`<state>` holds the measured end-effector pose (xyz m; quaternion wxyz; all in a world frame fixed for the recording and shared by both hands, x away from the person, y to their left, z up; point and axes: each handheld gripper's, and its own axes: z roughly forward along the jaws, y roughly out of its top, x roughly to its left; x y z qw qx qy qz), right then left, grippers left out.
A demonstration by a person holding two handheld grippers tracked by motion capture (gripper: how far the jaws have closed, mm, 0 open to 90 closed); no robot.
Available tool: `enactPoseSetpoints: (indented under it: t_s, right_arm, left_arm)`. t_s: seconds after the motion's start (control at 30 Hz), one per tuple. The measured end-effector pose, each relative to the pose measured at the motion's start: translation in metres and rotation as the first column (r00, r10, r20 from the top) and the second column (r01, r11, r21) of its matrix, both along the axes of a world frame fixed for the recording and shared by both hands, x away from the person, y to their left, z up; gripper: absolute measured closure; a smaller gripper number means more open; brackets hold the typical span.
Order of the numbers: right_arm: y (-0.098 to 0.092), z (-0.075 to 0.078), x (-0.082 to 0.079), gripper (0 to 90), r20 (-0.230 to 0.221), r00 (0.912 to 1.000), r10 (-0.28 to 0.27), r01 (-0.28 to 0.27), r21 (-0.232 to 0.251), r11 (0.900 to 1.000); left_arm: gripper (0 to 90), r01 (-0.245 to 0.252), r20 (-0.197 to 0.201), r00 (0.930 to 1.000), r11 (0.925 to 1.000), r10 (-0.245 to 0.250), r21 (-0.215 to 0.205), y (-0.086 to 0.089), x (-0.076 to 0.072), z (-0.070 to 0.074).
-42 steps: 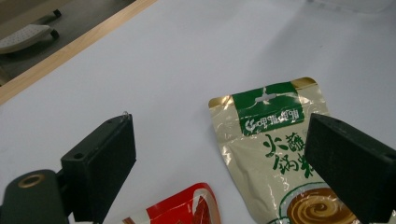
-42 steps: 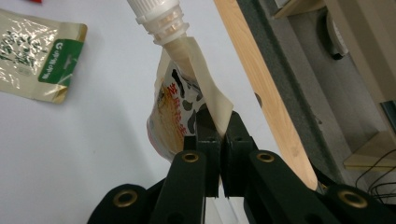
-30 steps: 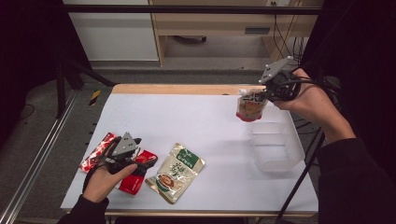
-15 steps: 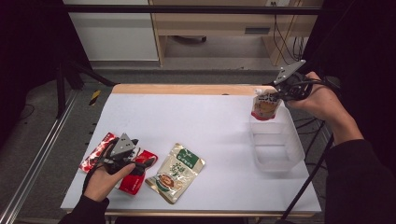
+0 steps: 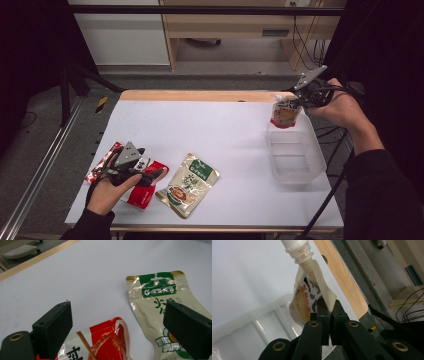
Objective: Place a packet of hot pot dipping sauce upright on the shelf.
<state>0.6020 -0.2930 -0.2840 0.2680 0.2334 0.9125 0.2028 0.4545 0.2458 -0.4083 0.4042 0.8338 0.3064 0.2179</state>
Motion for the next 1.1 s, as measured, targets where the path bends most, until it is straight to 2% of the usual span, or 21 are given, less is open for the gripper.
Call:
enactPoseSetpoints:
  t_s: [0.47, 1.1]
  right_arm:
    - [-0.009, -0.025, 0.003, 88.3, -0.019, 0.9997, -0.018, 0.018, 0.016, 1.000]
    - [-0.009, -0.046, 0.006, 88.1, -0.059, 0.9980, -0.022, 0.023, 0.030, 0.999]
  left_arm:
    - [8.6, 0.002, -0.007, 1.0000, 1.0000, -0.002, 0.004, 0.001, 0.001, -0.001]
    - [8.6, 0.018, -0.018, 0.9997, 0.9997, -0.018, 0.015, -0.004, 0.001, -0.004]
